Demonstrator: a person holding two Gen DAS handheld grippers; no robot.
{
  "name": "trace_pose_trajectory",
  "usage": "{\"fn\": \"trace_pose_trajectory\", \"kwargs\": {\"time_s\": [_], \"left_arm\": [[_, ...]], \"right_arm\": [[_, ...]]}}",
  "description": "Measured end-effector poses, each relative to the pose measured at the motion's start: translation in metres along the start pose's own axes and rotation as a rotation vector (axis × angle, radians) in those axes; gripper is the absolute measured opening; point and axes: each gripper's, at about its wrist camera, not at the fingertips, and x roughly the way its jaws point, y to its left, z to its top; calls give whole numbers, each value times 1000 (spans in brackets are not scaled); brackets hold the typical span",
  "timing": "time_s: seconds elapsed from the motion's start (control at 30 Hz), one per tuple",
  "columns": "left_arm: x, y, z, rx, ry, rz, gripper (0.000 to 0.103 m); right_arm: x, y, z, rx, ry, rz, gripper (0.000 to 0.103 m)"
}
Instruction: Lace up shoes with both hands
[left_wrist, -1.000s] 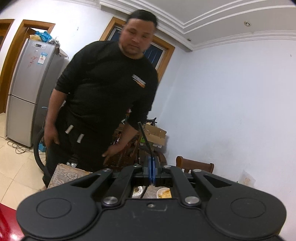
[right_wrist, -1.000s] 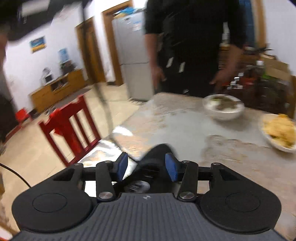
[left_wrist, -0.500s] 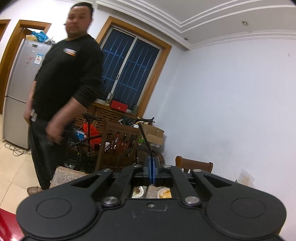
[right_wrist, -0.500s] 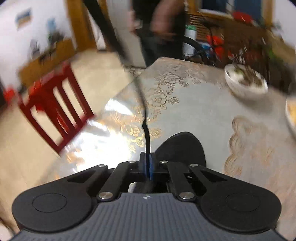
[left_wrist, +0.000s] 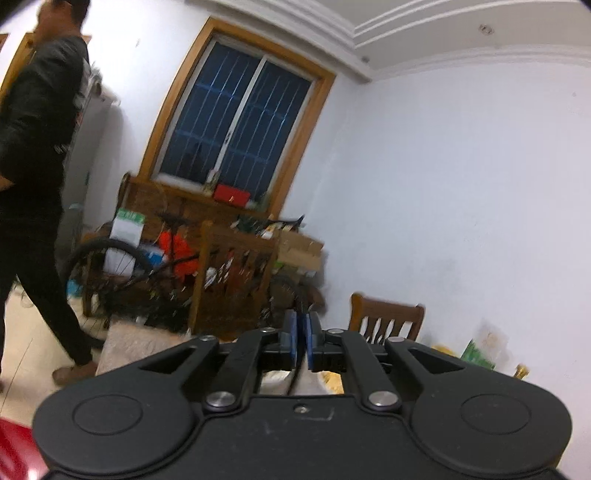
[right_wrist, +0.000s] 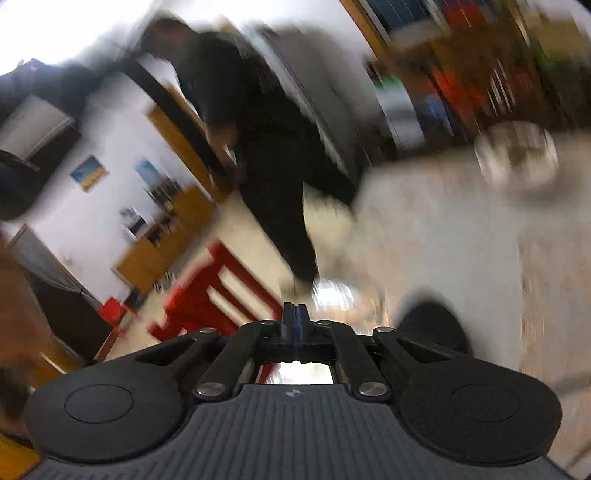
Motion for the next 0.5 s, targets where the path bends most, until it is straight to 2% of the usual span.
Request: {"fn": "trace_pose_trajectory", "kwargs": {"time_s": [0.03, 0.1, 0.17, 0.2, 0.23, 0.3, 0.4, 0.5], "left_arm": [[-1, 5, -9, 2, 24, 19, 3], [-3, 14, -27, 10, 75, 68, 6], [-6, 25, -49, 24, 131, 140, 18], [-7, 32, -60, 17, 161, 176, 30], [-8, 39, -71, 2, 190, 213, 34], [-7, 51, -94, -29, 270, 248, 34], [2, 48, -123, -66, 365, 197, 37], [15, 34, -149, -62, 425, 131, 43]], "right_arm": [[-2, 3, 4, -28, -13, 4, 0], [2, 2, 5, -81, 21, -31, 0], [9, 1, -5, -164, 79, -120, 9], [13, 1, -11, -212, 112, -165, 15], [17, -1, -18, -252, 149, -205, 29], [27, -5, -27, -295, 219, -241, 30], [44, -6, -30, -391, 315, -253, 30], [70, -3, -23, -501, 436, -216, 37]]}}
